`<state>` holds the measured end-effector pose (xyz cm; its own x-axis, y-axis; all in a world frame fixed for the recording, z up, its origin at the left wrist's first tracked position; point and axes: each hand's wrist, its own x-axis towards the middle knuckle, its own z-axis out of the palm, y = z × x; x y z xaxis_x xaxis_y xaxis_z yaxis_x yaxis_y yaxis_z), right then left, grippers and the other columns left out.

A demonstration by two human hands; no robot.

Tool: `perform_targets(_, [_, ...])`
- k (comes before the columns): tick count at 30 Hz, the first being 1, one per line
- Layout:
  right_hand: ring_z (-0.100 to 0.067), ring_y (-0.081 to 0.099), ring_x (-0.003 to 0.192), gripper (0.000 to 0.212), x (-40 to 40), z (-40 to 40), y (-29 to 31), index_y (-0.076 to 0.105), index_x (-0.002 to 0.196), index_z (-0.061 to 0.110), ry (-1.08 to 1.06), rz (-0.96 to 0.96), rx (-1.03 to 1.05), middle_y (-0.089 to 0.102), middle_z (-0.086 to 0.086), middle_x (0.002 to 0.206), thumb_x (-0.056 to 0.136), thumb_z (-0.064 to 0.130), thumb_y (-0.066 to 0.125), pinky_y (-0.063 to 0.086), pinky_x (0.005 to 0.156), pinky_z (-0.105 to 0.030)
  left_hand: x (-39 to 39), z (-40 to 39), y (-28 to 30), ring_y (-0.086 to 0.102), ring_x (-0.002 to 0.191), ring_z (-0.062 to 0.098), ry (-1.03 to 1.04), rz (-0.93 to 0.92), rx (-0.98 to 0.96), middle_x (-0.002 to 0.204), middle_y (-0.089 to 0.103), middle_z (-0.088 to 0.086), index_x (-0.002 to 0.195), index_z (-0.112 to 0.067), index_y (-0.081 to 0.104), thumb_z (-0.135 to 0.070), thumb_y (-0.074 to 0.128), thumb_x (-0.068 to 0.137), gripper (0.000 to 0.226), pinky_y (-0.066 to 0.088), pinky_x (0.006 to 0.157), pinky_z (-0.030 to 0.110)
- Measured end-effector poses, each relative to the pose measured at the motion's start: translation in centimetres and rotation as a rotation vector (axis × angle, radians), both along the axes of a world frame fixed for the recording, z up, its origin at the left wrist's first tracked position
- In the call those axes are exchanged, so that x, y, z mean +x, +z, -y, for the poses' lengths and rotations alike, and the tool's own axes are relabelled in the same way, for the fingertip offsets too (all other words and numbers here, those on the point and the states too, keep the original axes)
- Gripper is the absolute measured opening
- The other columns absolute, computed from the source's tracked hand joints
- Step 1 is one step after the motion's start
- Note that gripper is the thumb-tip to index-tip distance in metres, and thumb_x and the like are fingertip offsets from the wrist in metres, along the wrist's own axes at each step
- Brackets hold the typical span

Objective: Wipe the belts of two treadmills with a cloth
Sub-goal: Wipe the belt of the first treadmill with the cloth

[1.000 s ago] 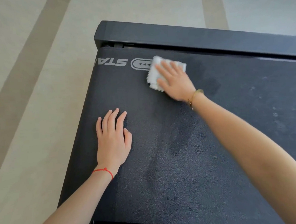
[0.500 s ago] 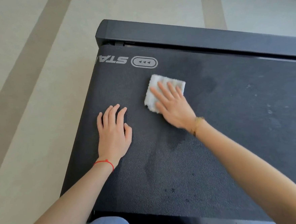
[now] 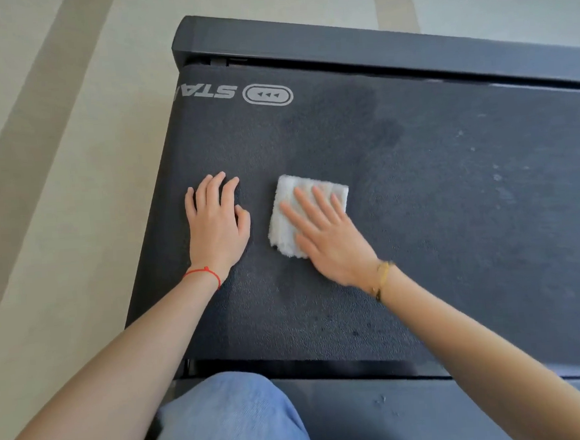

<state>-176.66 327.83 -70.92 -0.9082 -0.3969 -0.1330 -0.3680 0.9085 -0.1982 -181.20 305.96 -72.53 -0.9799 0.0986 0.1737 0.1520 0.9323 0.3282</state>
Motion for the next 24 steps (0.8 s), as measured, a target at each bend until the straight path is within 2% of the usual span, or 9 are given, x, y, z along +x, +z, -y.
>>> perform_targets(4, [-0.031, -0.006, 0.153, 0.054, 10.3, 1.7, -0.2, 0.004, 0.158, 0.03, 0.161, 0.016, -0.056, -0.001, -0.001, 0.167, 0.107, 0.036, 0.021, 0.005, 0.123, -0.053, 0.4, -0.1, 0.2, 0.033, 0.146, 0.033, -0.02, 0.019, -0.032, 0.153, 0.043, 0.015, 0.145, -0.007, 0.048, -0.014, 0.042, 0.099, 0.046, 0.019, 0.122, 0.055])
perform_targets(8, [-0.025, -0.005, 0.153, 0.052, 10.9, 0.1, 0.1, 0.004, 0.158, 0.034, 0.198, 0.032, -0.024, -0.003, 0.005, 0.166, 0.108, 0.039, 0.02, 0.002, 0.124, -0.046, 1.4, -0.7, 0.5, 0.035, 0.145, 0.032, -0.052, 0.03, -0.009, 0.152, 0.044, 0.014, 0.144, -0.008, 0.048, -0.014, 0.043, 0.1, 0.045, 0.022, 0.121, 0.055])
perform_targets(10, [-0.025, -0.008, 0.153, 0.052, 7.9, -1.8, 0.2, 0.004, 0.158, 0.033, 0.074, 0.003, 0.004, -0.003, 0.003, 0.166, 0.108, 0.037, 0.018, 0.0, 0.124, -0.046, 2.1, -0.8, 0.4, 0.035, 0.145, 0.031, -0.084, 0.026, -0.008, 0.153, 0.044, 0.013, 0.144, -0.008, 0.048, -0.014, 0.044, 0.1, 0.045, 0.023, 0.121, 0.055])
perform_targets(12, [-0.026, -0.012, 0.152, 0.052, 4.7, -3.9, 0.6, 0.003, 0.157, 0.034, -0.147, 0.036, 0.01, -0.005, 0.002, 0.166, 0.107, 0.036, 0.018, 0.002, 0.123, -0.049, 2.7, -0.7, 0.1, 0.032, 0.148, 0.031, -0.098, 0.033, -0.023, 0.156, 0.04, 0.013, 0.147, -0.01, 0.046, -0.015, 0.043, 0.101, 0.046, 0.02, 0.123, 0.054])
perform_targets(14, [-0.028, -0.013, 0.152, 0.053, 3.5, -4.5, 1.0, 0.001, 0.157, 0.036, -0.268, 0.07, -0.003, -0.007, 0.001, 0.166, 0.106, 0.038, 0.016, 0.002, 0.122, -0.051, 2.8, -0.7, -0.1, 0.028, 0.15, 0.031, -0.1, 0.041, -0.028, 0.159, 0.036, 0.012, 0.149, -0.012, 0.043, -0.016, 0.041, 0.102, 0.047, 0.017, 0.123, 0.055])
perform_targets(15, [-0.031, -0.012, 0.152, 0.053, 4.0, -3.9, 1.0, 0.002, 0.157, 0.035, -0.256, 0.056, 0.003, -0.006, 0.0, 0.166, 0.106, 0.038, 0.016, 0.003, 0.122, -0.053, 2.8, -0.7, -0.2, 0.028, 0.15, 0.03, -0.099, 0.041, -0.025, 0.159, 0.036, 0.012, 0.149, -0.012, 0.043, -0.016, 0.041, 0.102, 0.048, 0.017, 0.123, 0.055])
perform_targets(18, [-0.036, -0.007, 0.152, 0.055, 9.1, -0.8, 0.5, 0.005, 0.158, 0.03, -0.045, 0.019, 0.021, -0.001, -0.004, 0.166, 0.106, 0.036, 0.019, 0.004, 0.122, -0.056, 2.8, -0.7, -0.4, 0.03, 0.149, 0.03, -0.088, 0.014, -0.016, 0.158, 0.038, 0.011, 0.148, -0.011, 0.045, -0.015, 0.042, 0.1, 0.048, 0.019, 0.123, 0.054])
perform_targets(21, [-0.031, -0.005, 0.153, 0.055, 14.4, 0.3, 0.4, 0.006, 0.158, 0.033, 0.087, 0.043, -0.029, -0.001, 0.001, 0.167, 0.106, 0.038, 0.023, 0.003, 0.122, -0.051, 2.9, -0.6, -0.4, 0.032, 0.147, 0.031, -0.091, -0.005, -0.001, 0.156, 0.041, 0.012, 0.146, -0.011, 0.047, -0.014, 0.043, 0.099, 0.048, 0.02, 0.122, 0.054])
perform_targets(24, [-0.026, -0.004, 0.153, 0.053, 14.5, -1.2, 0.5, 0.006, 0.157, 0.036, 0.132, 0.057, -0.023, -0.002, 0.004, 0.166, 0.107, 0.039, 0.023, 0.0, 0.123, -0.046, 2.9, -0.6, -0.3, 0.031, 0.148, 0.03, -0.093, 0.001, 0.004, 0.157, 0.04, 0.012, 0.147, -0.011, 0.046, -0.014, 0.043, 0.099, 0.048, 0.018, 0.123, 0.054])
